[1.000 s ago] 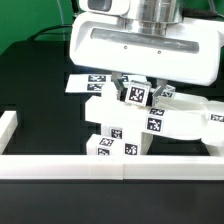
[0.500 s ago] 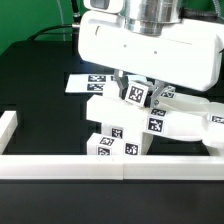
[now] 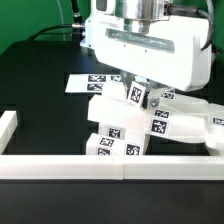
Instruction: Assemble chair
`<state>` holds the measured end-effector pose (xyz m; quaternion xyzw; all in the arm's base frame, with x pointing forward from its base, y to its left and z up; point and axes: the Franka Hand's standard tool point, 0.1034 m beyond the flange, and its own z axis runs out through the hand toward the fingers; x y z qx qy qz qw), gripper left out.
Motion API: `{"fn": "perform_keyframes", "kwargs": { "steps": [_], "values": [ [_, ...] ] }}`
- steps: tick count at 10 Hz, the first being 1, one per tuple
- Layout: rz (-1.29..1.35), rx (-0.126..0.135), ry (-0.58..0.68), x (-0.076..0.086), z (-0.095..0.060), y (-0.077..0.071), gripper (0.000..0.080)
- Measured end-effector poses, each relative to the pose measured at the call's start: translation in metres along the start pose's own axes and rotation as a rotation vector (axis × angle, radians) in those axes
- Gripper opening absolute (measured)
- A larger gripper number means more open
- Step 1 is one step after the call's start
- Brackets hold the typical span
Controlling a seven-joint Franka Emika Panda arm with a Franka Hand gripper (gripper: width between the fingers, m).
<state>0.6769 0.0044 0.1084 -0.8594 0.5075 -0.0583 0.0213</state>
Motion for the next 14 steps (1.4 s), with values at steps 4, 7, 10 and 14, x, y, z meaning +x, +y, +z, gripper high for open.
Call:
{"fn": "perform_keyframes", "kwargs": {
  "steps": [4, 7, 10, 14],
  "values": [
    [0.258, 0.012, -0.011, 0.0002, 0.0007, -0.0002, 0.0284],
    [0.465, 0.015, -0.019, -0.0008, 0.0007, -0.001, 0.0284],
    [0.636, 0.017, -0.03, -0.0014, 0.001, -0.0014, 0.0284],
    [0.774, 0.02, -0.043, -0.0001, 0.0013, -0.0006, 0.0284]
  ]
}}
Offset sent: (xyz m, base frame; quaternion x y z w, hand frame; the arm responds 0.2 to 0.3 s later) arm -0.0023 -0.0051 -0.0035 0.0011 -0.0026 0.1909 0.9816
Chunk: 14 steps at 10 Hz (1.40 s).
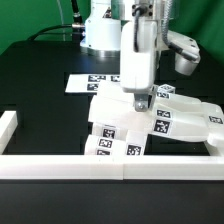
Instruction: Assemble chair
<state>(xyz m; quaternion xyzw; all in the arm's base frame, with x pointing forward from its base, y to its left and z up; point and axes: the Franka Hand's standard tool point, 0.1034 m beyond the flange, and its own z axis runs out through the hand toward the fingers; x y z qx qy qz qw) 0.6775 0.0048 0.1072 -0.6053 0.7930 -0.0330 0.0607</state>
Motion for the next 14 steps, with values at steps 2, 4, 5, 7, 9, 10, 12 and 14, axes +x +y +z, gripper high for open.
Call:
{"fn": "perform_keyframes", "kwargs": {
  "steps": [2, 4, 5, 7, 9, 10, 12, 14],
  "values": [
    [-0.021, 0.0, 0.0, 0.004, 0.0, -0.001, 0.0284],
    [-0.023, 0.0, 0.0, 0.002, 0.0, 0.0, 0.0284],
    [-0.023, 0.0, 0.0, 0.002, 0.0, 0.0, 0.0284],
    [-0.024, 0.0, -0.001, 0.002, 0.0, 0.0, 0.0284],
    [-0.037, 0.009, 0.0, 0.011, 0.0, -0.002, 0.0284],
    [-0.036, 0.014, 0.004, 0.017, 0.0, -0.004, 0.0284],
    [-0.043, 0.031, 0.002, 0.018, 0.0, -0.006, 0.0284],
    [-0.055, 0.031, 0.003, 0.018, 0.0, -0.006, 0.0284]
  ]
}}
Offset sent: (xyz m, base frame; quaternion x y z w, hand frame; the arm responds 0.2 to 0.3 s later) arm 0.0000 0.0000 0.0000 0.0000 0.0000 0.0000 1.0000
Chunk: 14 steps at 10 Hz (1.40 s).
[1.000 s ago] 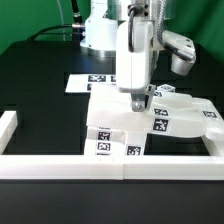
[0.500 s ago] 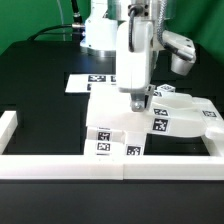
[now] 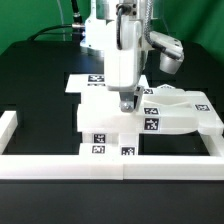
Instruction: Assemble chair
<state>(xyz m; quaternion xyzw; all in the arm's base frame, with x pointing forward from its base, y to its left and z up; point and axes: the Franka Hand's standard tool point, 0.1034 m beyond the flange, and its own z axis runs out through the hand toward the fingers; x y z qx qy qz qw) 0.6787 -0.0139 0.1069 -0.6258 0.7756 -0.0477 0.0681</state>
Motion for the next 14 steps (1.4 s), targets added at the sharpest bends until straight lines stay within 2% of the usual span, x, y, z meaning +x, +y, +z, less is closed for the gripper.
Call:
{"fn": "perform_keyframes", "kwargs": {
  "steps": [1, 2, 3, 4, 5, 7, 14],
  "values": [
    [-0.001, 0.0, 0.0, -0.0001, 0.0002, 0.0002, 0.0284],
    [-0.003, -0.001, 0.0, -0.0004, 0.0007, 0.0005, 0.038],
    [-0.004, -0.001, 0.0, -0.0007, 0.0008, 0.0006, 0.038],
    [-0.005, -0.002, 0.0, -0.0008, 0.001, 0.0007, 0.0576],
    [-0.009, -0.002, 0.0, -0.0008, 0.001, 0.0008, 0.0634],
    [-0.062, -0.016, -0.001, -0.0014, 0.001, 0.0024, 0.0646],
    [-0.565, -0.015, -0.005, -0.0016, 0.001, 0.0025, 0.0649]
  ]
}}
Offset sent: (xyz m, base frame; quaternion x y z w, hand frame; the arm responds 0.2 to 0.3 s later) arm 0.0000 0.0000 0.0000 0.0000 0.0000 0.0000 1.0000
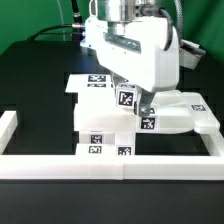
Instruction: Assemble chair
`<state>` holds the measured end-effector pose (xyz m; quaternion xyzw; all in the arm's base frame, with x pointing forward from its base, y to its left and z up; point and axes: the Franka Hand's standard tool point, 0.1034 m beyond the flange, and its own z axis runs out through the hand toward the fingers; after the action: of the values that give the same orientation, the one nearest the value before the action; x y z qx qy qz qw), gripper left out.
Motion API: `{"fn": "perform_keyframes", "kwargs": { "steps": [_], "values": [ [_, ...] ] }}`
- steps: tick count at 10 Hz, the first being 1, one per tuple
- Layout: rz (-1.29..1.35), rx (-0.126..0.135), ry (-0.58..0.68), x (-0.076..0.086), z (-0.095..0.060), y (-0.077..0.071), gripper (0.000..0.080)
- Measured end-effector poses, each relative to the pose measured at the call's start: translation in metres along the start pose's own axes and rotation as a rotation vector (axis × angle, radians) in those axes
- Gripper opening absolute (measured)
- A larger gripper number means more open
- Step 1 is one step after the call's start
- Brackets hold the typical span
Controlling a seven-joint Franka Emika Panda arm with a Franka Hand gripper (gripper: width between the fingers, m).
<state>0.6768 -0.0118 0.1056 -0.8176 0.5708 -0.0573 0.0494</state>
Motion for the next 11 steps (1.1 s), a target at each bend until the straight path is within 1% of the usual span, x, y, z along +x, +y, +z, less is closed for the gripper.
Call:
{"fn": "perform_keyframes", "kwargs": {
  "steps": [1, 3, 5, 7, 9, 10, 11],
  "values": [
    [-0.051, 0.0, 0.001, 0.0, 0.0, 0.0, 0.0649],
    [-0.242, -0.007, 0.008, 0.001, 0.0, 0.0, 0.0649],
    [-0.369, -0.005, 0.01, 0.0, 0.0, 0.0, 0.0649],
    [-0.406, 0.004, 0.018, -0.002, -0.002, -0.001, 0.0649],
    [-0.54, -0.002, 0.026, -0.002, -0.007, -0.003, 0.0649],
    [-0.573, 0.001, 0.028, 0.002, -0.009, -0.003, 0.0649],
    [-0.548, 0.01, 0.026, 0.011, -0.01, 0.0, 0.0649]
  ]
}}
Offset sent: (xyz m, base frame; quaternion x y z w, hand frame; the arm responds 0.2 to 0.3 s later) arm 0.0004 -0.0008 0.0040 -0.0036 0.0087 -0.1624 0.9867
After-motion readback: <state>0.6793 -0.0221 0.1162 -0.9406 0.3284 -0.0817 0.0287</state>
